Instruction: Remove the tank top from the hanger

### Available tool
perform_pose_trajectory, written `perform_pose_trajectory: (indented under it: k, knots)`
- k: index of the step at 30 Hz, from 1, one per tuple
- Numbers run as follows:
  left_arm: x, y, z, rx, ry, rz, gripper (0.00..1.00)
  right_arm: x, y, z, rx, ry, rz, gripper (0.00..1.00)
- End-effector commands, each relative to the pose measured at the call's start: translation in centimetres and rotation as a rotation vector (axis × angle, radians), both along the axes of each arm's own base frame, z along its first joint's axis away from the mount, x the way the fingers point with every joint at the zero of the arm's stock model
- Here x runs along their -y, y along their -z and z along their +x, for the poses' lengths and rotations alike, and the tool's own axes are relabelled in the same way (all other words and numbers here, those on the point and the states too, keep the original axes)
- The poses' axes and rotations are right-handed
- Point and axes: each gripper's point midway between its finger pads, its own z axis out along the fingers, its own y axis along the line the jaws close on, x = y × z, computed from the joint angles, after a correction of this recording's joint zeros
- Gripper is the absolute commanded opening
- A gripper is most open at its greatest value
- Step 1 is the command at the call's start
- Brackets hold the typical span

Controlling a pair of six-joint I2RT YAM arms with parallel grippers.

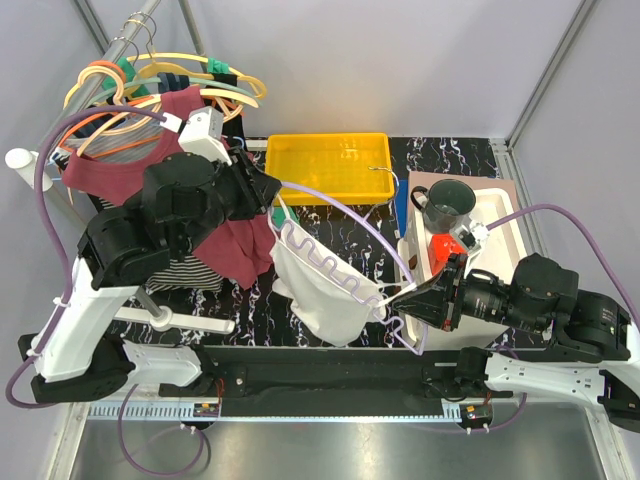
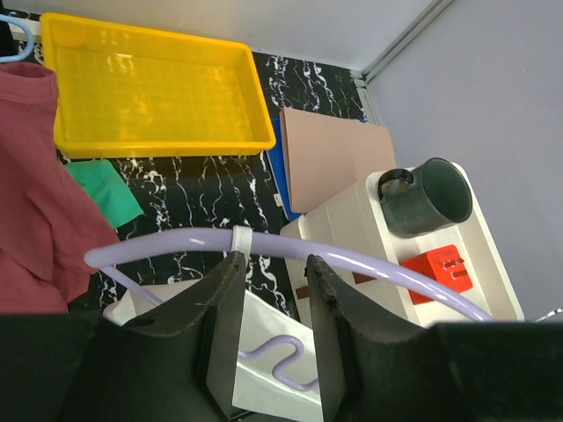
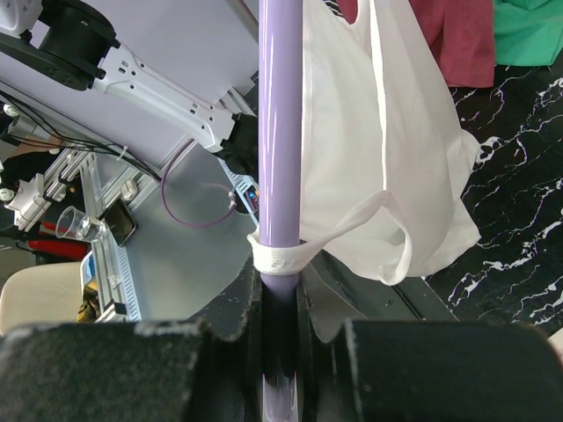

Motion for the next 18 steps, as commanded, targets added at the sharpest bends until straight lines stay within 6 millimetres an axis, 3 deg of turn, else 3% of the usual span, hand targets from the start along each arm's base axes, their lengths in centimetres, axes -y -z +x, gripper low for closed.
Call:
perform_pose_trajectory:
  k: [1, 7, 11, 14, 18]
  knots:
    - [0.0, -2.0, 0.1, 0.048, 0.017, -0.038, 0.34, 0.2, -3.5, -0.2, 0.052, -0.01, 0.11, 0.0]
    - [-0.4, -2.0, -0.5, 0.049, 0.03, -0.039, 0.36, 0.3, -3.4, -0.3, 0.045, -0.012, 0.109, 0.0]
    - [-0.9, -0.6, -0.6, 0.028, 0.018, -0.016, 0.4, 0.4, -3.5, -0.2, 0.048, -0.003, 0.109, 0.0]
    - [-1.1, 0.3, -0.4, 0.019, 0.0, 0.0, 0.43, 0.4, -3.8, -0.1, 0.055, -0.002, 0.113, 0.0]
    - [-0.6, -0.2, 0.5, 0.029, 0.006, 0.016, 0.43, 0.3, -3.9, -0.1, 0.06, -0.006, 0.111, 0.0]
